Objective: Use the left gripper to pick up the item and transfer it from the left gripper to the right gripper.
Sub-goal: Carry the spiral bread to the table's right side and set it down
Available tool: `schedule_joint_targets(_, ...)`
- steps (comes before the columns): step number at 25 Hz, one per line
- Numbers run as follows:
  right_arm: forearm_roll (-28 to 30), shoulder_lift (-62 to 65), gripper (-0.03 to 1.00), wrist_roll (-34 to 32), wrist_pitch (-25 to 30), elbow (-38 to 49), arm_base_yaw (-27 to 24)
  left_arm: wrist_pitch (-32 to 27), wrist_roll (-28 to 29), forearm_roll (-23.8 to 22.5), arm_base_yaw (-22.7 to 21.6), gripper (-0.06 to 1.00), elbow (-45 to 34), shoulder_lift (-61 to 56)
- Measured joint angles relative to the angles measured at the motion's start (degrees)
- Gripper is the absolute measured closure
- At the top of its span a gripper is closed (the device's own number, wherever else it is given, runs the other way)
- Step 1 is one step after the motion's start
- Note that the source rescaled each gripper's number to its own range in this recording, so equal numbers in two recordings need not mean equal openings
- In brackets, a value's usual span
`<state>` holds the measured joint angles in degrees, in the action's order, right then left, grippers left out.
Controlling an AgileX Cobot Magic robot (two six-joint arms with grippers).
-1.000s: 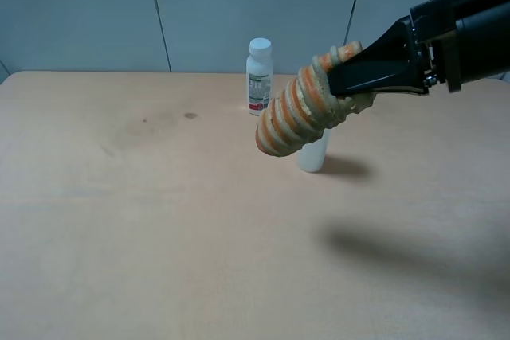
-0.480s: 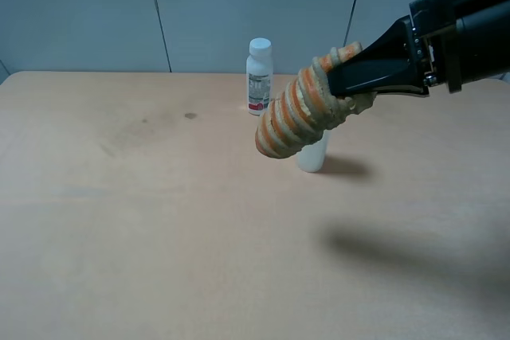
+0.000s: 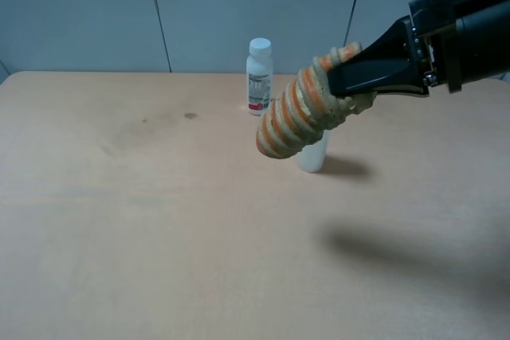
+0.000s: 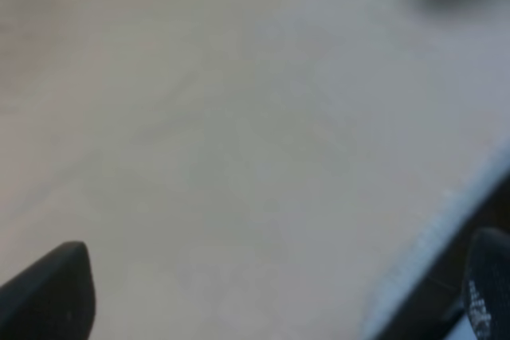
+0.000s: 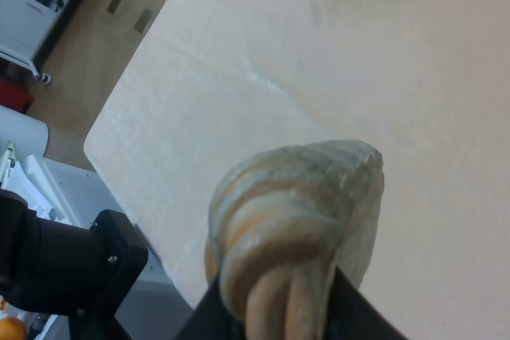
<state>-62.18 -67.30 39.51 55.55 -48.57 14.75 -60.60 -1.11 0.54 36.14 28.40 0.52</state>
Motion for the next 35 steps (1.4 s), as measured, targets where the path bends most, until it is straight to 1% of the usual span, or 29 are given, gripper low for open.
schedule_joint_targets(2,0.0,0.0,0.97,0.0,-0.1,0.0,0.0,0.0,0.0,0.0,-5.6,0.06,0.0,0.0)
schedule_joint_targets(5,0.0,0.0,0.97,0.0,-0.1,0.0,0.0,0.0,0.0,0.0,-16.1,0.06,0.0,0.0)
schedule_joint_targets(10,0.0,0.0,0.97,0.0,-0.5,0.0,0.0,0.0,0.0,0.0,-31.1,0.06,0.0,-0.1)
schedule_joint_targets(11,0.1,0.0,0.97,0.0,-0.7,0.0,0.0,0.0,0.0,0.0,-33.5,0.06,0.0,-0.3)
schedule_joint_targets(13,0.1,0.0,0.97,0.0,-1.4,0.0,0.0,0.0,0.0,0.0,-36.4,0.06,0.0,-0.7)
schedule_joint_targets(16,0.2,0.0,0.97,0.0,-1.8,0.0,0.0,0.0,0.0,0.0,-38.3,0.06,0.0,-0.8)
schedule_joint_targets(20,0.8,0.0,0.97,-1.9,-1.8,0.0,0.0,0.0,0.0,0.0,-38.5,0.06,0.0,-0.8)
schedule_joint_targets(23,3.4,0.0,0.97,-4.5,-0.5,-0.8,0.0,0.0,0.0,0.0,-38.5,0.06,0.0,-0.8)
schedule_joint_targets(25,7.0,0.0,0.97,-7.0,1.2,-2.6,0.0,0.0,0.0,0.0,-38.5,0.06,0.0,-0.8)
schedule_joint_targets(32,21.2,0.0,0.97,-18.9,8.6,-12.9,0.0,0.0,0.0,0.0,-38.5,0.06,0.0,-0.8)
schedule_joint_targets(35,25.8,0.0,0.97,-22.8,11.9,-15.9,0.0,0.0,0.0,0.0,-38.5,0.06,0.0,-0.8)
